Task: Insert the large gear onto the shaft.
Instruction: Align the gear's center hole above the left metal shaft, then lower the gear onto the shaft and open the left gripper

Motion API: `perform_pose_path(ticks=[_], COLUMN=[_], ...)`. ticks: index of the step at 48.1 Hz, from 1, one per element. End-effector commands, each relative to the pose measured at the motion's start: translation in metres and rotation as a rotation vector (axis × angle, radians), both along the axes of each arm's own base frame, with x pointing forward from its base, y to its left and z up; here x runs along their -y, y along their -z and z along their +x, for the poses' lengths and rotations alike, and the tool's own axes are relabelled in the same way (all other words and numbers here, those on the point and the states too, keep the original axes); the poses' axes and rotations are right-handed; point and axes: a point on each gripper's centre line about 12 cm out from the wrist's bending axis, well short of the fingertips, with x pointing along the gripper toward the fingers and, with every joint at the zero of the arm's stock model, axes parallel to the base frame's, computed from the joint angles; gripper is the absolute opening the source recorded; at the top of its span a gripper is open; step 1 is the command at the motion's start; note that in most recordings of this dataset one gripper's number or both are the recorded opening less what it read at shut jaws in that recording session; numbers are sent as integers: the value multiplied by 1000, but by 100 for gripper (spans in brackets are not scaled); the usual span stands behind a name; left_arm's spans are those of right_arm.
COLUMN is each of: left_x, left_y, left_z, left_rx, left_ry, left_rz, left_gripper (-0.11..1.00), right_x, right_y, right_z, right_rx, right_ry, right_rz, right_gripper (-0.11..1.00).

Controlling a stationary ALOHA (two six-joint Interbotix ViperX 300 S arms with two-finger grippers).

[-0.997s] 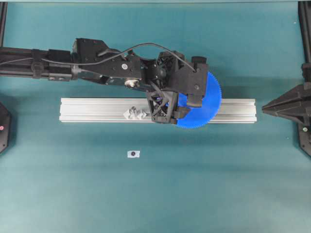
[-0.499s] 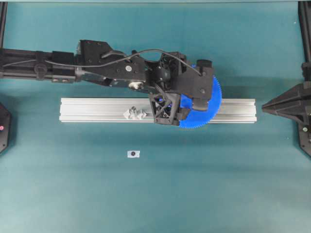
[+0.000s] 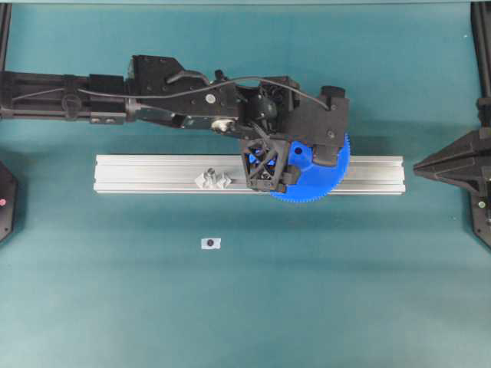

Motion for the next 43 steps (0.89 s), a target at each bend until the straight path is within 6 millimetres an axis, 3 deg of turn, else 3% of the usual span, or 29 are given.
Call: perform_pose_path(ticks=[1, 14, 24, 36, 43], left_x=[-1, 4, 9, 9, 10], left_y=[-18, -31, -28, -25, -43], left_z=[4, 15, 23, 20, 22], left_rx=[40, 80, 74, 41, 82], left_ry=[-1, 7, 17, 18, 21], left_rz=[4, 6, 6, 3, 9], left_gripper=[90, 90, 90, 90, 90], right_x=[0, 0, 1, 0, 1], right_y=[-4, -4, -5, -5, -5], right_z=[2, 2, 2, 1, 1], right_rx=[14, 14, 15, 19, 20], right_ry=[6, 6, 7, 6, 7], right_rz=[6, 6, 6, 6, 6], right_gripper=[12, 12, 12, 12, 12])
